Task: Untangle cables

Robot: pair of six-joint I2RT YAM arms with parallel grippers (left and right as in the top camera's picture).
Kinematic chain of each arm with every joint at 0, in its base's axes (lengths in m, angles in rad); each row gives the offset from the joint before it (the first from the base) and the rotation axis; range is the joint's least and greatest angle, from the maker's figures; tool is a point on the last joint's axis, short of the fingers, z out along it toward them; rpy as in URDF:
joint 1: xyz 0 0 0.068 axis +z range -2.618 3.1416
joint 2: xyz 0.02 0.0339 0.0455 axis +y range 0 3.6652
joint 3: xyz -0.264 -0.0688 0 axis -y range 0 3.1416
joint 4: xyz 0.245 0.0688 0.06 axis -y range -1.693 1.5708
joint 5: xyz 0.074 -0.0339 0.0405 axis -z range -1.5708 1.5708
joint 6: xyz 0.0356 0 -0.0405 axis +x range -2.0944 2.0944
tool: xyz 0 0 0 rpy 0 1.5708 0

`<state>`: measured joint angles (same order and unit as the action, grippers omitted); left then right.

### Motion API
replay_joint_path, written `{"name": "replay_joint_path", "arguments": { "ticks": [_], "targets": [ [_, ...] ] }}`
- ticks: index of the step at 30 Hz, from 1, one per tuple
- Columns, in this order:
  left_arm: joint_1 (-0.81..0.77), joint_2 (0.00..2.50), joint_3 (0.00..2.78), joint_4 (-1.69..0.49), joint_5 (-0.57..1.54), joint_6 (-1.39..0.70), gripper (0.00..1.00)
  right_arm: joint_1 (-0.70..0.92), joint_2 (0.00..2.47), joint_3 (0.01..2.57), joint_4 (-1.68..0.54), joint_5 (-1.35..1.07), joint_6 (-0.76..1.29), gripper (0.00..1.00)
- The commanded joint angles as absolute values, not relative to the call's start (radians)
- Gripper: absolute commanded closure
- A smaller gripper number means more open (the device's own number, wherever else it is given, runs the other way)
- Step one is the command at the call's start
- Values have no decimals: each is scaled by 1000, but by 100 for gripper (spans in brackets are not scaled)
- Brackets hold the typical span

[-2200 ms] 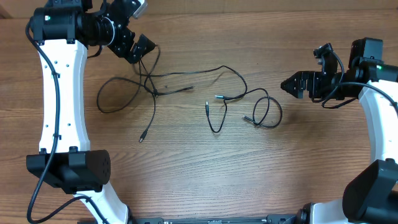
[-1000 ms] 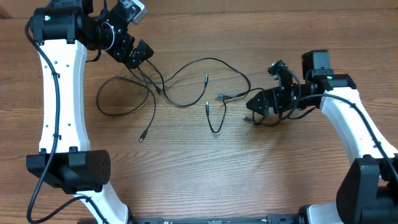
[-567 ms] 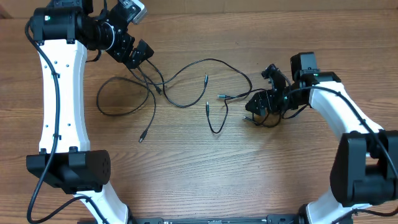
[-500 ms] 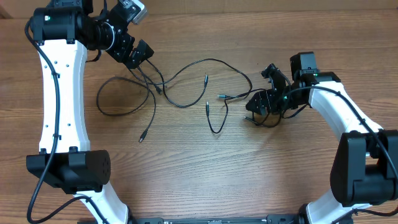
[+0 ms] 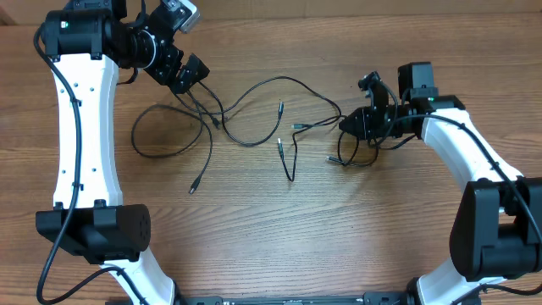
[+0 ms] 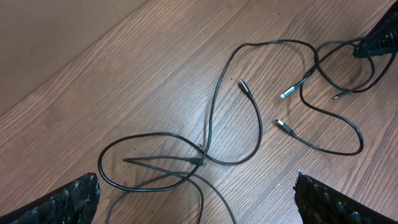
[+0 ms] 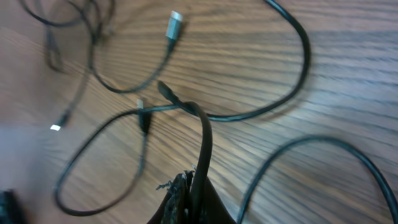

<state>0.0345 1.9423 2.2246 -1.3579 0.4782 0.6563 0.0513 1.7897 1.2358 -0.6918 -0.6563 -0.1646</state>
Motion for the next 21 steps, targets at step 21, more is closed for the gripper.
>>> {"name": "replay_joint_path", "arguments": {
  "ticks": [21],
  "targets": [
    [33,1943,2239,-1357,463,647,0,51,1521,1924,-851,-1026,-22,96]
  ]
}}
